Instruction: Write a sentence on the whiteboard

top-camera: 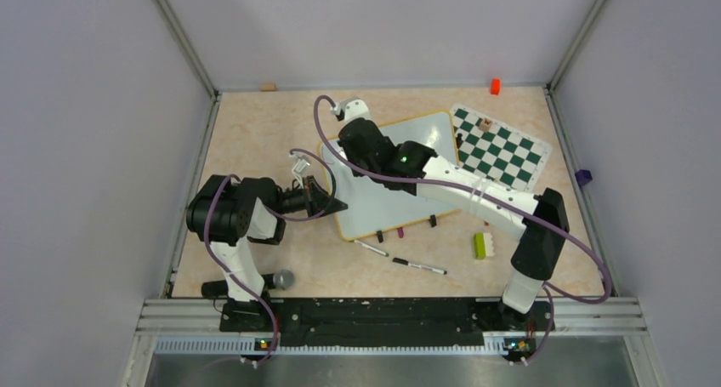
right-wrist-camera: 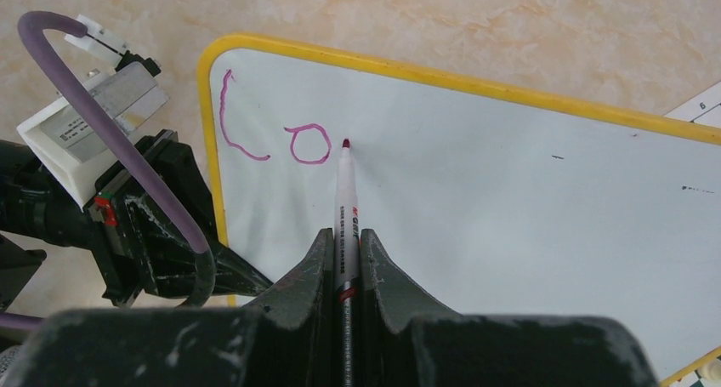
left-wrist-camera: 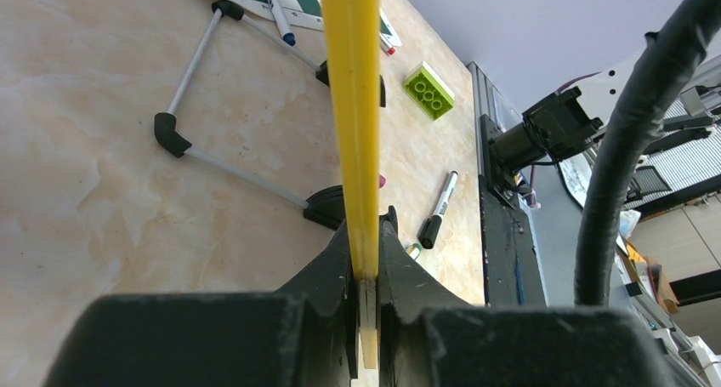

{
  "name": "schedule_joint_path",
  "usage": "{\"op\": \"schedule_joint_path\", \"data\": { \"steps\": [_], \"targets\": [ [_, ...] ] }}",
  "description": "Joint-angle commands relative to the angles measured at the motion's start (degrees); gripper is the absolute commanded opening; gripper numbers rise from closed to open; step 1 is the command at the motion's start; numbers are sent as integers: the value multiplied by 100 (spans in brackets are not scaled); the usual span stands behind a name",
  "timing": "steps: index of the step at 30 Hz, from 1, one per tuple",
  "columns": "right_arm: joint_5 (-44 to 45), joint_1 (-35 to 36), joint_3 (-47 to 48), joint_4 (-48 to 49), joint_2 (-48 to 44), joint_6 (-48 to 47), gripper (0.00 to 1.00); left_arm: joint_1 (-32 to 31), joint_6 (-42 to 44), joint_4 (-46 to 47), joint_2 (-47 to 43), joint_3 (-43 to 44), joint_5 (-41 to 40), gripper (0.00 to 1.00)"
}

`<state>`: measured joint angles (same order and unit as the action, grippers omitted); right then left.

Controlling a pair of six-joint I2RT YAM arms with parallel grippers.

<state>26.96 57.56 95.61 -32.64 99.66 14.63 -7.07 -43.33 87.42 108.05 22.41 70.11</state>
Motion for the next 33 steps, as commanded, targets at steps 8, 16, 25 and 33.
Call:
{"op": "schedule_joint_path", "data": {
  "steps": [8,16,25,33],
  "targets": [
    [56,-44,-344,-73,-374,138,0,-97,325,540,49,61,220,0],
    [132,-44,-257,-71,-313,136,0,-93,324,539,41,61,223,0],
    [278,-61,78,-133,-62,102,0,-101,329,534,38,53,222,0],
    [290,-141,341,-129,80,50,0,-102,325,537,33,61,219,0]
  ]
}}
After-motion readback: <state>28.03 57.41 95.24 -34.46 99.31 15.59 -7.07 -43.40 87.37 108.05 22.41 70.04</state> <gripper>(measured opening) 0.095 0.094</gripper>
